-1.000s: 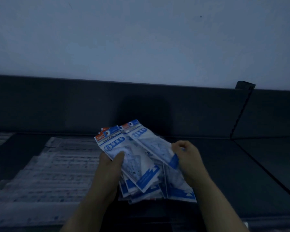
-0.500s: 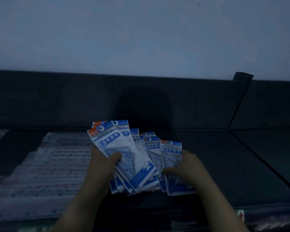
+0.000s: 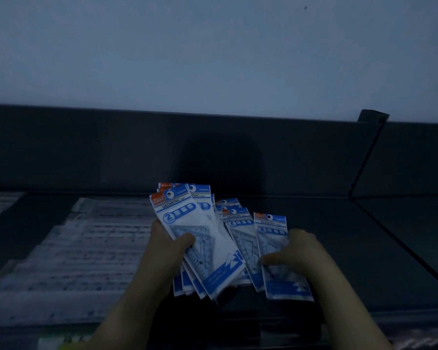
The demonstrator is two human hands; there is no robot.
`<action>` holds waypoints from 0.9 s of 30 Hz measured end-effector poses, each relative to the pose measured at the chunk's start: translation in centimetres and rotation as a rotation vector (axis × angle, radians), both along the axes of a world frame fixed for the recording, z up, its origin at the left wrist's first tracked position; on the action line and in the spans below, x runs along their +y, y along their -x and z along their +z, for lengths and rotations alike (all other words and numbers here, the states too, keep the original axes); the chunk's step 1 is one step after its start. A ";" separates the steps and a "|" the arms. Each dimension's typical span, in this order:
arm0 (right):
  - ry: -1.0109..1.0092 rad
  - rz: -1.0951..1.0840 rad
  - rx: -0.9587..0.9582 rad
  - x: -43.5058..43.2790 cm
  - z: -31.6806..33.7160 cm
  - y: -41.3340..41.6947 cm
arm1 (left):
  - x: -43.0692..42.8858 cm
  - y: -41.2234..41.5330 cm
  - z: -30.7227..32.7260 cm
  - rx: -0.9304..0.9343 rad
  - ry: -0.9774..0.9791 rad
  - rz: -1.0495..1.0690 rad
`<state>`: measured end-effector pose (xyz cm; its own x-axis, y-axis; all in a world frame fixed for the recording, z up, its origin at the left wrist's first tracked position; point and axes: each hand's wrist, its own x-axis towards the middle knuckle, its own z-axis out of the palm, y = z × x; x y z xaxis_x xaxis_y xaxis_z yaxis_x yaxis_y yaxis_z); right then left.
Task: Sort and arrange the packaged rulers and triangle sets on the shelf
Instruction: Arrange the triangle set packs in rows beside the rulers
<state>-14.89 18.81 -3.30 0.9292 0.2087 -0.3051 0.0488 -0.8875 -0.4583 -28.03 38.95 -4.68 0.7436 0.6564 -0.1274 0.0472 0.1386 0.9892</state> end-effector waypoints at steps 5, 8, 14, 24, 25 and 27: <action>-0.154 -0.018 -0.023 -0.2 -0.5 -0.1 | -0.1 0.1 0.1 0.009 -0.004 0.006; -0.438 -0.029 -0.028 -0.7 -1.5 0.1 | -0.1 0.2 0.3 0.012 -0.001 0.007; -0.923 -0.202 0.079 -1.8 -2.4 0.2 | -0.2 0.0 0.4 0.010 0.002 -0.003; -1.406 -0.064 0.366 1.7 1.3 2.9 | -1.9 -0.2 1.0 -0.089 0.069 -0.100; -1.360 -0.038 0.345 2.7 1.2 3.3 | -2.2 -0.2 1.1 -0.114 0.082 -0.140; -1.239 -0.004 0.267 3.7 0.8 3.8 | -2.4 -0.1 1.0 -0.112 0.047 -0.160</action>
<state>-18.67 22.49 -2.45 0.8702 0.4852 -0.0855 -0.1750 0.1422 -0.9742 -27.89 36.54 -3.71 0.8490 0.5243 -0.0656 -0.0379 0.1842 0.9821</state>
